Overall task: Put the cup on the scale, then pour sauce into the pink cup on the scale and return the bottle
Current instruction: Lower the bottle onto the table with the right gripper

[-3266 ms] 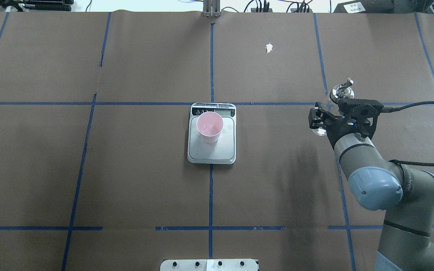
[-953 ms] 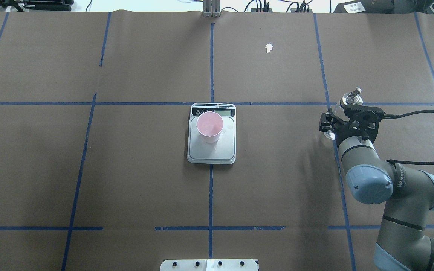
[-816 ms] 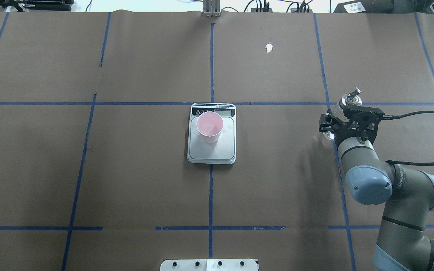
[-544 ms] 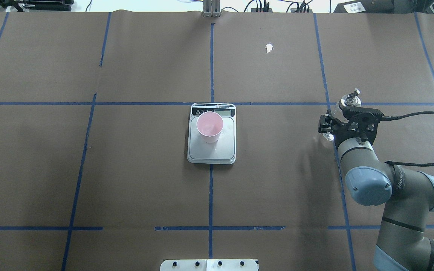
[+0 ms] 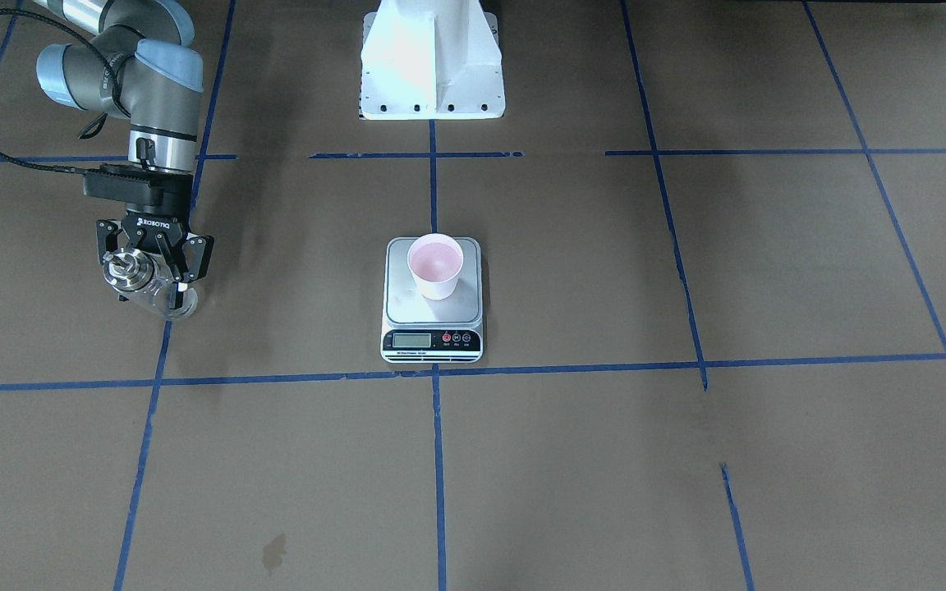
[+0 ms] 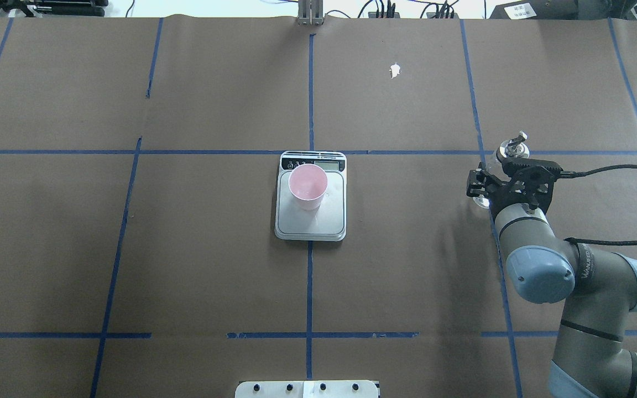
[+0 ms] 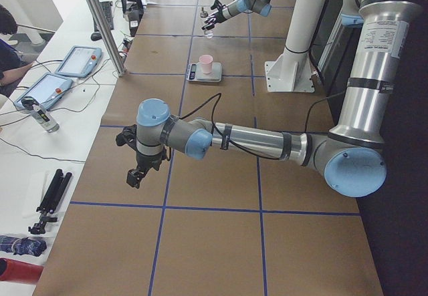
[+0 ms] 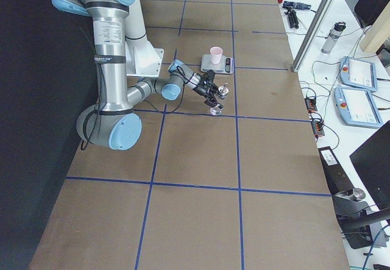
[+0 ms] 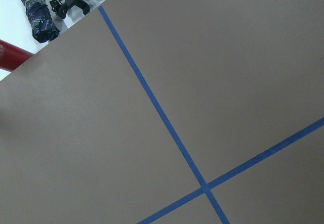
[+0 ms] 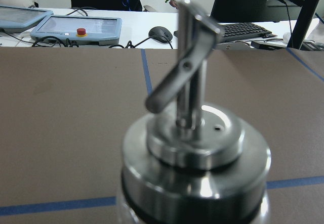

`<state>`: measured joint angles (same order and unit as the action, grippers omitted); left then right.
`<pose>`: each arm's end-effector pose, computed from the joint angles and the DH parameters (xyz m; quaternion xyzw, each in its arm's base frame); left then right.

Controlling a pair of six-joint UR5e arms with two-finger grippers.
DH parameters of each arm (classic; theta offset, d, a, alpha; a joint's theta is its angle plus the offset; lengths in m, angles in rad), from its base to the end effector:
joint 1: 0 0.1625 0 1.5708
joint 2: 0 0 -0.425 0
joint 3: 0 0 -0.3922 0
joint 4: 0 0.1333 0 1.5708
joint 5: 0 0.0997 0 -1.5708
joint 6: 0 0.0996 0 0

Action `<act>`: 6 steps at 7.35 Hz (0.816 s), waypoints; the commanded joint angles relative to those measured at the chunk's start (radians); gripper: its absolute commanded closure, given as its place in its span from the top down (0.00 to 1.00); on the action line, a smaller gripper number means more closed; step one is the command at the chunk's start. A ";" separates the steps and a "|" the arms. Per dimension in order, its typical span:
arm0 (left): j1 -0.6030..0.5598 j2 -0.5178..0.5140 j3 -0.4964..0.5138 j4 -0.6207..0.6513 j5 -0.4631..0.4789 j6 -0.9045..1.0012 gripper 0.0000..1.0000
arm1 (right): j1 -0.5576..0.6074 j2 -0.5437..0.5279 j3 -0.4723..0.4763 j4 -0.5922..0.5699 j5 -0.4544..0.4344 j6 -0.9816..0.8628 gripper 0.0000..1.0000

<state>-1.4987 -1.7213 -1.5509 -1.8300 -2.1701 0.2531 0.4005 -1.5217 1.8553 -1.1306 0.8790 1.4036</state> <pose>-0.0354 -0.5801 0.5698 0.2105 0.2717 0.2082 0.9157 -0.3987 -0.3826 0.4437 0.4008 -0.2528 0.2285 0.8504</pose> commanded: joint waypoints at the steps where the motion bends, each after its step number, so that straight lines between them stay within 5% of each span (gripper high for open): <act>1: 0.002 -0.001 0.000 -0.002 0.001 0.000 1.00 | 0.000 0.000 -0.002 0.000 0.000 0.000 0.48; 6: 0.000 -0.003 0.000 -0.002 0.001 0.000 1.00 | 0.000 0.000 -0.004 0.000 0.002 0.000 0.56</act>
<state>-1.4987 -1.7233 -1.5509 -1.8316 -2.1694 0.2531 0.4004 -1.5217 1.8526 -1.1306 0.8793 1.4036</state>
